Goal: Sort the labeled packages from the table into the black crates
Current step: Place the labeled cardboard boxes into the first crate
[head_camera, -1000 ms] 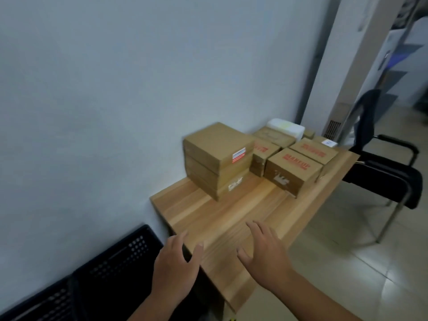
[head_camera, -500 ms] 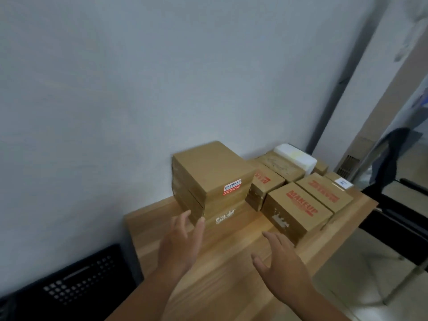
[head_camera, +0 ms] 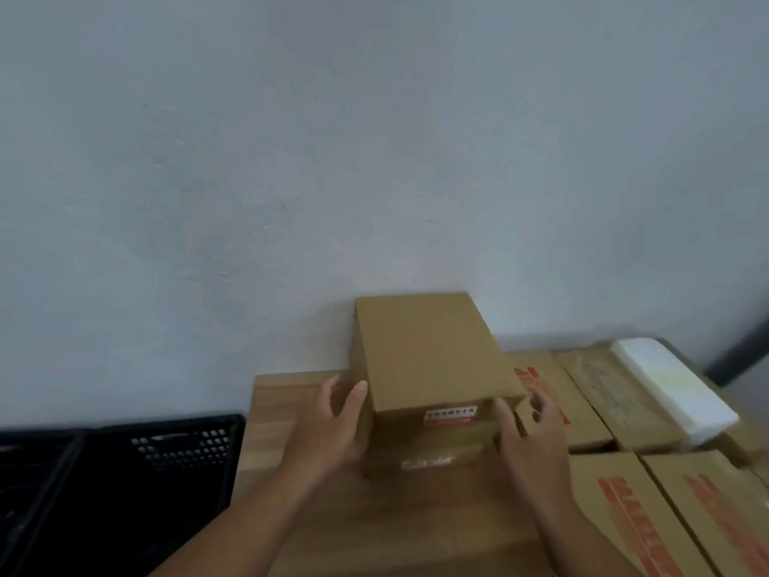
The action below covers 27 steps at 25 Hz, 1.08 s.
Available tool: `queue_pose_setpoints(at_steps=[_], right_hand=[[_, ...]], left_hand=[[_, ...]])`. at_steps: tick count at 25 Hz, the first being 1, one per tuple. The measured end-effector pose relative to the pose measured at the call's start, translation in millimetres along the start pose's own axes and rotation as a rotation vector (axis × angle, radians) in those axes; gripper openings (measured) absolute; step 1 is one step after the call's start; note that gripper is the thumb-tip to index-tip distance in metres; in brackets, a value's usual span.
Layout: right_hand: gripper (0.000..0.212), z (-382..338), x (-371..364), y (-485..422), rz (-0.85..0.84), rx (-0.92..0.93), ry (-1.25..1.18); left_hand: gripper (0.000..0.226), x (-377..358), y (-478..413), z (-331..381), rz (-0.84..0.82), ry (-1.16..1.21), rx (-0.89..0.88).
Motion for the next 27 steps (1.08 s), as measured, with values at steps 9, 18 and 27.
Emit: queue_pose_setpoints(at_steps=[9, 18, 27], right_hand=[[0.080, 44, -49, -118, -0.517, -0.262, -0.094], [0.042, 11, -43, -86, -0.556, -0.234, -0.370], [0.043, -58, 2, -39, -0.570, -0.068, -0.371]], left_hand=[[0.059, -67, -17, 29, 0.019, 0.179, 0.122], [0.054, -46, 0, 29, 0.142, 0.229, 0.056], [0.047, -7, 32, 45, 0.181, 0.532, 0.047]])
Point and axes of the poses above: each hand's wrist, its own y-axis away from the middle knuckle, its own x-axis out of the back of the hand, z = x × y, the point moved 7 cm from there along -y, towards the middle knuckle, and after that the axes turned 6 degrees about -x, right-handed, at the moved point
